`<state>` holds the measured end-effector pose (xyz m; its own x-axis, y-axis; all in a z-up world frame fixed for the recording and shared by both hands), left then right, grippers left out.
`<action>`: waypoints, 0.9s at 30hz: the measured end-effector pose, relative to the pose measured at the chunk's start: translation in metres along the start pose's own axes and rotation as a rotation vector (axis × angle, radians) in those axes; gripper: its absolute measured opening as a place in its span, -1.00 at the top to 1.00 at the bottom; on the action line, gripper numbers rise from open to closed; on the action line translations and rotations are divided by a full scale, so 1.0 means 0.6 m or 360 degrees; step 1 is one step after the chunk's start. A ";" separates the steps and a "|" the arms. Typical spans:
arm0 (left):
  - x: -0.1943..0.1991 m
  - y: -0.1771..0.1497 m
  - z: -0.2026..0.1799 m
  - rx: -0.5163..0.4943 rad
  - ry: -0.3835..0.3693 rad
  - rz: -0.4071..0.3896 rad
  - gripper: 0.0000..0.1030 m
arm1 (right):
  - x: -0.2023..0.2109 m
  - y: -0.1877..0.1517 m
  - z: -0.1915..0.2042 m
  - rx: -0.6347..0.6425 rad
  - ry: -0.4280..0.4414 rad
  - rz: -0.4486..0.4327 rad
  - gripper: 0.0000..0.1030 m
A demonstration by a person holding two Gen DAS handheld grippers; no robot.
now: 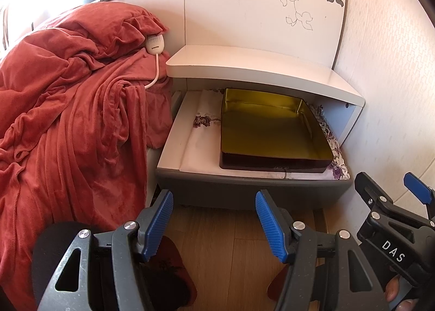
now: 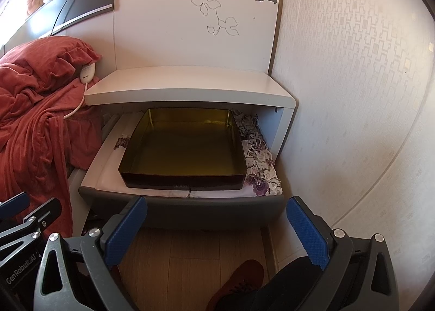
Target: Organize soft objects
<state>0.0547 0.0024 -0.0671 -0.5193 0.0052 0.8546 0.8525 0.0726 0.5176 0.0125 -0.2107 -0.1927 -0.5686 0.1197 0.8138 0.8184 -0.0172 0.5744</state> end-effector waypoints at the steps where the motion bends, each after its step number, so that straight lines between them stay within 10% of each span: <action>1: -0.001 0.001 0.000 0.0001 -0.0002 0.0003 -0.25 | -0.001 0.000 0.000 0.0001 0.0000 0.0002 -1.00; 10: -0.040 -0.007 -0.002 0.0019 -0.0173 0.0167 -0.25 | -0.026 -0.004 0.010 0.0093 0.0124 0.0071 -1.00; 20: -0.175 -0.011 0.015 0.0195 -0.0271 0.0536 -0.25 | -0.145 -0.047 0.072 0.0576 0.0374 0.0489 -1.00; 27: -0.265 -0.004 0.031 0.0381 -0.0290 0.0697 -0.25 | -0.239 -0.081 0.113 0.0985 0.0231 0.0661 -1.00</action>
<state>0.1344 0.0201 -0.2051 -0.1376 0.2577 0.9564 0.9655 0.2504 0.0714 0.0598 -0.1598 -0.3434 -0.1738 0.0925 0.9804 0.8406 0.5326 0.0987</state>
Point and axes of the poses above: each gripper's, at about its wrist camera, not at the fingertips, and x roughly against the way its jaws point, z to its left, y to its top, the point moved 7 cm from there along -x, roughly the way its jaws point, and after that the axes turned 12 degrees about z, right-handed, at the moved point
